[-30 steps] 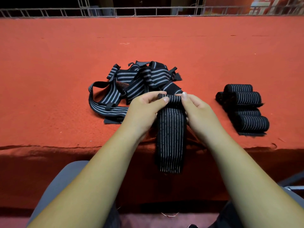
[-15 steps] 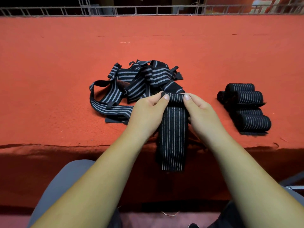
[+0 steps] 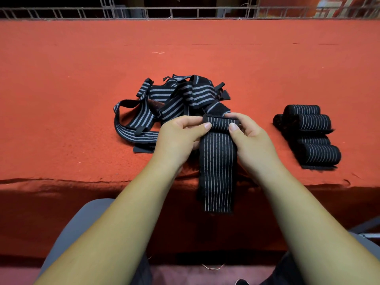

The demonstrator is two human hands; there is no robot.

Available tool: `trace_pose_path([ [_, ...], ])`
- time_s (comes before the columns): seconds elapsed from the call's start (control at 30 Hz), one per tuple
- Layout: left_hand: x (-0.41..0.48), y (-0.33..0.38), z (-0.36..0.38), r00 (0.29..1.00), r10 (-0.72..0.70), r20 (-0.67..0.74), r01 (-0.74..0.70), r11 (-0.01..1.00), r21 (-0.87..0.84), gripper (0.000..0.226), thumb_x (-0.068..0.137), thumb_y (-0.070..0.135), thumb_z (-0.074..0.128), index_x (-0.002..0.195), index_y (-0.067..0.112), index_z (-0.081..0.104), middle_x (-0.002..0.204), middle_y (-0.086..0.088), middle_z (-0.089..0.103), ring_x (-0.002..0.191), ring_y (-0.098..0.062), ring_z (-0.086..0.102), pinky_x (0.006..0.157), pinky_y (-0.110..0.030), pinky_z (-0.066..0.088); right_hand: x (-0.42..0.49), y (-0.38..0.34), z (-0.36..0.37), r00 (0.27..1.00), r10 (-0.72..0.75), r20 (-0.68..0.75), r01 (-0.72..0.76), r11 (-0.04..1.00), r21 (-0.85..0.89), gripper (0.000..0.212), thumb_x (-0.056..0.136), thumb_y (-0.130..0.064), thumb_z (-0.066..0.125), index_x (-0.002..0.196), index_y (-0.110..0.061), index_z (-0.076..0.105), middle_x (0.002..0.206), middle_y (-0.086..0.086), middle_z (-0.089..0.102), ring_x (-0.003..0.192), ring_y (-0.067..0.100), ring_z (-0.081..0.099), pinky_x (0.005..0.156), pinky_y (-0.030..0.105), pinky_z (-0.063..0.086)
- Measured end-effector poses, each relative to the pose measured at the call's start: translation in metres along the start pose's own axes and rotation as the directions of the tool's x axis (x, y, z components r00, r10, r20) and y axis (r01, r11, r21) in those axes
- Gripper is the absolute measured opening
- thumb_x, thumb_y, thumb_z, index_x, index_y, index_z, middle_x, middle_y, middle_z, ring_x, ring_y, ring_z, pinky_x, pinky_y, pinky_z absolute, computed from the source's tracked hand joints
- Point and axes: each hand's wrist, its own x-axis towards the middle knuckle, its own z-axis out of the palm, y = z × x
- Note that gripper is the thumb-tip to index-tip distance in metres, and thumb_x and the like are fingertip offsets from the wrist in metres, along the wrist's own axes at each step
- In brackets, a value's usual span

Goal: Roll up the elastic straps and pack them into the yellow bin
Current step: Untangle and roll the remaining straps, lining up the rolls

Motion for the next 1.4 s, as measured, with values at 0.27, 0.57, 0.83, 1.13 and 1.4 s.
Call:
trace_pose_path([
  [0.27,0.002,-0.002,-0.001,1.0,0.026,0.007,-0.026,0.999,0.028,0.017,0.103,0.026,0.075,0.115,0.017,0.082,0.111,-0.012,0.082,0.103,-0.03,0.08,0.086,-0.039,0.066,0.001,-0.001,-0.001,1.0,-0.008,0.023,0.006,0.995,0.096,0.04,0.108,-0.003,0.058,0.133,-0.03,0.072,0.11,-0.007,0.079,0.098,0.008,0.073,0.088,0.027,0.058],
  [0.57,0.003,0.002,0.002,0.998,0.021,0.065,-0.014,0.994,-0.104,0.022,0.101,0.0,0.07,0.122,0.006,0.075,0.108,-0.008,0.079,0.098,-0.018,0.078,0.088,-0.034,0.063,0.001,-0.001,0.0,0.997,0.068,0.026,-0.071,0.987,0.146,0.028,0.112,-0.035,0.055,0.124,-0.026,0.078,0.12,-0.002,0.081,0.118,0.022,0.075,0.113,0.056,0.052],
  [0.83,0.005,-0.003,0.002,1.0,-0.005,0.026,0.006,0.999,-0.051,0.026,0.098,0.003,0.074,0.122,0.011,0.078,0.117,-0.014,0.081,0.108,-0.028,0.078,0.107,-0.051,0.058,0.007,0.008,-0.001,0.99,0.123,0.069,-0.138,0.95,0.281,0.036,0.091,-0.022,0.065,0.125,-0.025,0.078,0.124,0.004,0.079,0.123,0.029,0.073,0.117,0.057,0.05],
  [1.13,0.0,0.002,0.003,0.998,0.004,0.056,-0.005,1.0,0.008,0.039,0.094,0.011,0.081,0.132,0.007,0.075,0.117,-0.009,0.082,0.111,-0.024,0.079,0.104,-0.044,0.061,0.005,0.004,0.002,0.999,0.046,-0.029,-0.043,0.992,0.115,0.045,0.098,-0.044,0.06,0.135,-0.022,0.073,0.131,-0.004,0.077,0.125,0.015,0.071,0.117,0.051,0.05],
  [1.4,-0.006,0.008,0.007,0.996,0.012,0.089,-0.019,0.997,0.073,0.018,0.105,0.014,0.07,0.122,0.013,0.079,0.108,-0.004,0.084,0.101,-0.021,0.081,0.088,-0.038,0.066,0.006,0.006,-0.005,0.999,0.038,-0.004,-0.038,0.995,0.096,0.029,0.112,-0.016,0.059,0.138,-0.021,0.068,0.127,-0.004,0.077,0.116,0.009,0.073,0.107,0.036,0.057],
])
